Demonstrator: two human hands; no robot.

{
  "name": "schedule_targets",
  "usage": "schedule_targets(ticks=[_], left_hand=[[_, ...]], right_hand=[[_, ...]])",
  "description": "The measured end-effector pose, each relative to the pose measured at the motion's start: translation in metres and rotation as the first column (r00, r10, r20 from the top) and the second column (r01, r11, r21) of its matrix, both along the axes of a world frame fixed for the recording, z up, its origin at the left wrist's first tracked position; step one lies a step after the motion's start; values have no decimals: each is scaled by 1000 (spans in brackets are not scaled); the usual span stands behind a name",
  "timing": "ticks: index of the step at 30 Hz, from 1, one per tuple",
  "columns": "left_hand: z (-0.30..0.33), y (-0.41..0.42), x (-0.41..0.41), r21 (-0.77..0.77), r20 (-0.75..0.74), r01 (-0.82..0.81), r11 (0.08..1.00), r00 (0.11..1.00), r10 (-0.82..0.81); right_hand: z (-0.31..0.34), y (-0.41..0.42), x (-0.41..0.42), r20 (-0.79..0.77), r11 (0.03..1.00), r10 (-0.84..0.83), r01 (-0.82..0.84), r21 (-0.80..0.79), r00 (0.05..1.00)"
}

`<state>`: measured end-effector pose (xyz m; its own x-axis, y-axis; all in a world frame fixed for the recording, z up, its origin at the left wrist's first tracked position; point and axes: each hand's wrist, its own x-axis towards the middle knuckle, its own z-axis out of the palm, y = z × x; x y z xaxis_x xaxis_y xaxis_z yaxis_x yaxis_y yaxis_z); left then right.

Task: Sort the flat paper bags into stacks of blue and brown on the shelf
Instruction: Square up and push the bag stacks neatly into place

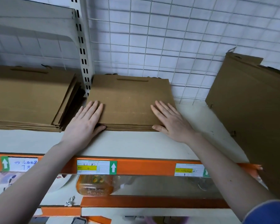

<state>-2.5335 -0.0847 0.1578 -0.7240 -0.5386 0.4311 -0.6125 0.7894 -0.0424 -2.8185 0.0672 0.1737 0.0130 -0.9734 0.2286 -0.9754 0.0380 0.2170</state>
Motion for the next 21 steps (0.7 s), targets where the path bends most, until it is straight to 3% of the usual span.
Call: schedule_targets(ticks=[7, 21], left_hand=[[5, -3, -2, 7, 92, -39, 999, 995, 38], [9, 7, -13, 45, 52, -75, 996, 996, 73]], right_hand=[[4, -8, -7, -120, 999, 6, 0, 50, 993], [14, 2, 14, -91, 999, -27, 24, -35, 995]])
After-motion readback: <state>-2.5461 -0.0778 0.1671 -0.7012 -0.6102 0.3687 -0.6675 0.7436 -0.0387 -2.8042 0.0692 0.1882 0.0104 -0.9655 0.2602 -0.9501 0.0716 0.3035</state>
